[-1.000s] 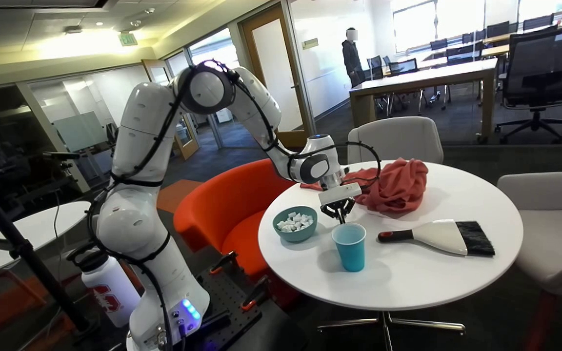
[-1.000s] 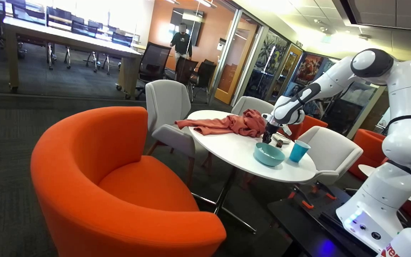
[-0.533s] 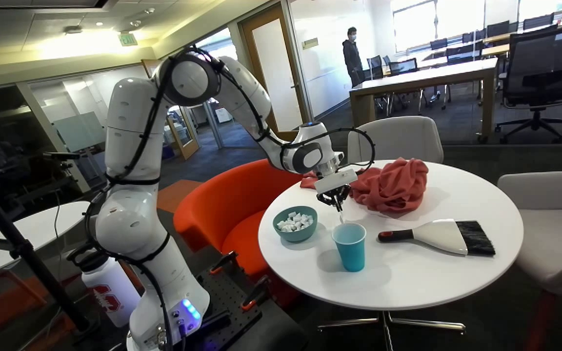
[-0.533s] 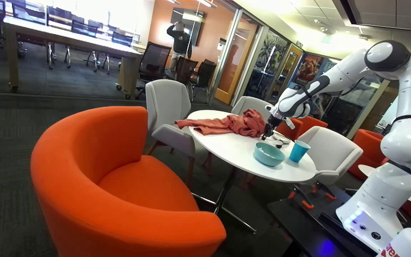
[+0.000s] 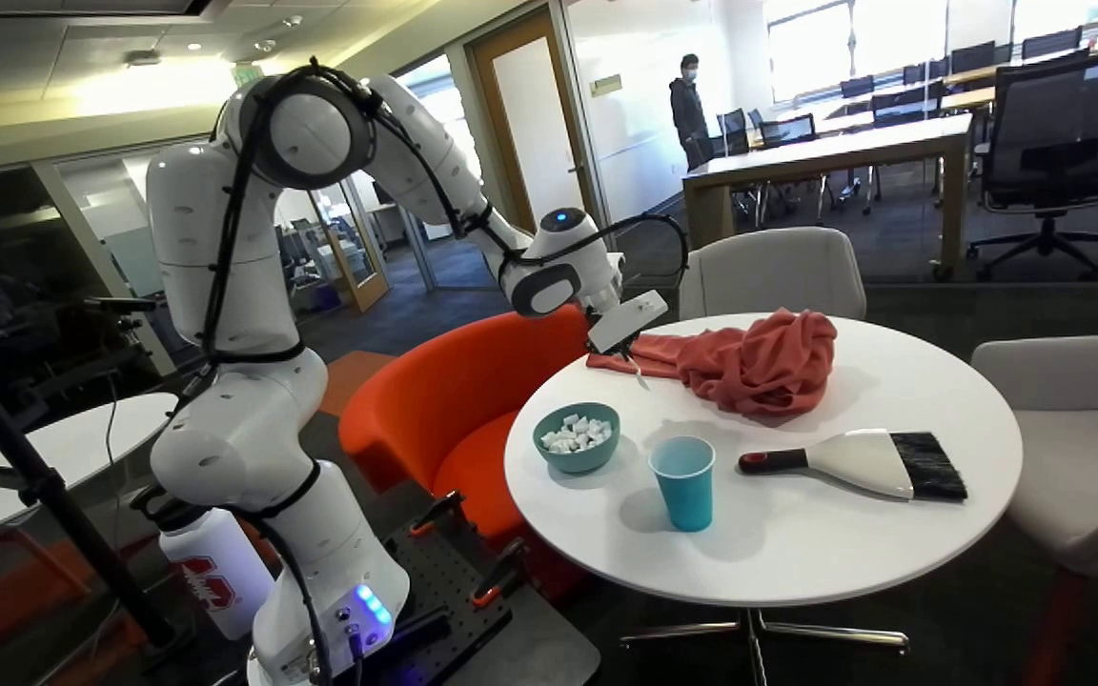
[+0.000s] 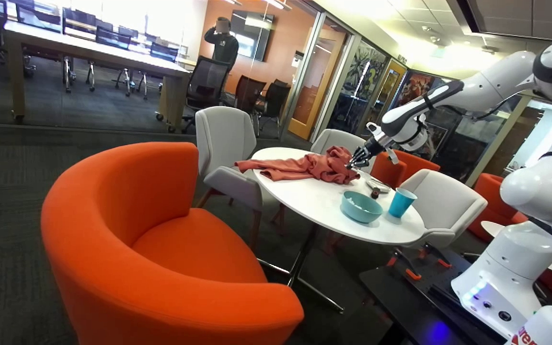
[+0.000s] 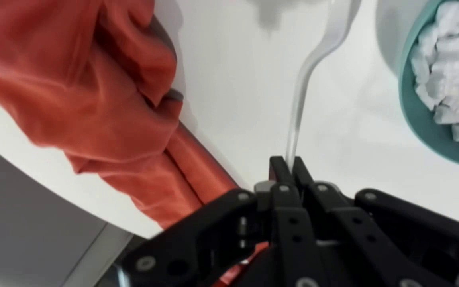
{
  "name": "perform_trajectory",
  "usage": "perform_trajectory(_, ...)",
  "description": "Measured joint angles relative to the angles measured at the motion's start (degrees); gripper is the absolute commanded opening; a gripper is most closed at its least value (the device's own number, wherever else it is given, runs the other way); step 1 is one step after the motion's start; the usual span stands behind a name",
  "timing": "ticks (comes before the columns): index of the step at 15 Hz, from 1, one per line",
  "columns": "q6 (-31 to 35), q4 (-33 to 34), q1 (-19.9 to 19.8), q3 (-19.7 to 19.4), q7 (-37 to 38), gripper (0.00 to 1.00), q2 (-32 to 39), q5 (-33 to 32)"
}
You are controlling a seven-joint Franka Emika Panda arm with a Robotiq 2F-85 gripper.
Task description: Pick up the spoon from the table and use it to mix the objects in the light blue bowl
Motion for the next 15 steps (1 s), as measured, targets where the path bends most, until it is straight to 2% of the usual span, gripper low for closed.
perform_trajectory(2, -0.1, 0.4, -6.8, 9.5, -8.7, 0.04, 0.4, 7.2)
perform_trajectory(3, -0.1, 0.5, -8.1, 11.1, -9.6, 0.04, 0.5, 7.8)
perform_trajectory(7, -0.1, 0.4, -7.1, 9.6, -9.4, 0.01, 0.8, 7.6)
perform_trajectory(9, -0.4, 0.8, -8.7, 11.7, -11.5, 0.01, 2.1, 8.9)
perform_trajectory(12, -2.1, 3.7, -18.5, 21.9, -21.9, 0.01, 7.3, 14.7)
perform_trajectory(15, -10.2, 6.4, -29.7, 29.4, -29.7, 0.01, 11.7, 16.2)
